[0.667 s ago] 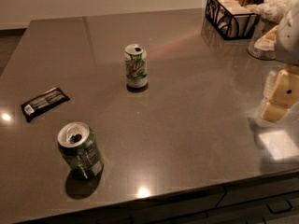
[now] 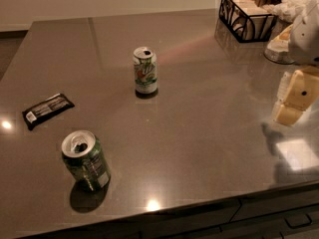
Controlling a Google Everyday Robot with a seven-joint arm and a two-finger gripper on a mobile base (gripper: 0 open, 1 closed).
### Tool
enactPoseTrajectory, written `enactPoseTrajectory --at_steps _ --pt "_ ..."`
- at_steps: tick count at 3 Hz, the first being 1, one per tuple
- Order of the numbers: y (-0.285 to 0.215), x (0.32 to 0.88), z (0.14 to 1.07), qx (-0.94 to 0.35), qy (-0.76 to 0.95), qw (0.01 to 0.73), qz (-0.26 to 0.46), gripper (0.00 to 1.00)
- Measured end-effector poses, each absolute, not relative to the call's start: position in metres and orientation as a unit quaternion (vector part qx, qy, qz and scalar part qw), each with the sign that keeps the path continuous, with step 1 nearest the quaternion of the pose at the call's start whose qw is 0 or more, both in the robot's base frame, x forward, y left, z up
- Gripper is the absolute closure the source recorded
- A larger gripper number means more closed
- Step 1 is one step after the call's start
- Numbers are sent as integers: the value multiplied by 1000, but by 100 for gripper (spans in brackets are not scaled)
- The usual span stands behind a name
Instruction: Move 7up can near green can
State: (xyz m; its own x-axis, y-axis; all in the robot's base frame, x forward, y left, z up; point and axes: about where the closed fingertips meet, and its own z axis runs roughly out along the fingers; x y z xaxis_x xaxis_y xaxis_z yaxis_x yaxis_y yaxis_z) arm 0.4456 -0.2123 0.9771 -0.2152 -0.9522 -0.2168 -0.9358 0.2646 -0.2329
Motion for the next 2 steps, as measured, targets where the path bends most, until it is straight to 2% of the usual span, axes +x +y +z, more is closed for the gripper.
enactPoseTrajectory --at_steps 2 --pt "-162 534 963 -544 811 215 18 0"
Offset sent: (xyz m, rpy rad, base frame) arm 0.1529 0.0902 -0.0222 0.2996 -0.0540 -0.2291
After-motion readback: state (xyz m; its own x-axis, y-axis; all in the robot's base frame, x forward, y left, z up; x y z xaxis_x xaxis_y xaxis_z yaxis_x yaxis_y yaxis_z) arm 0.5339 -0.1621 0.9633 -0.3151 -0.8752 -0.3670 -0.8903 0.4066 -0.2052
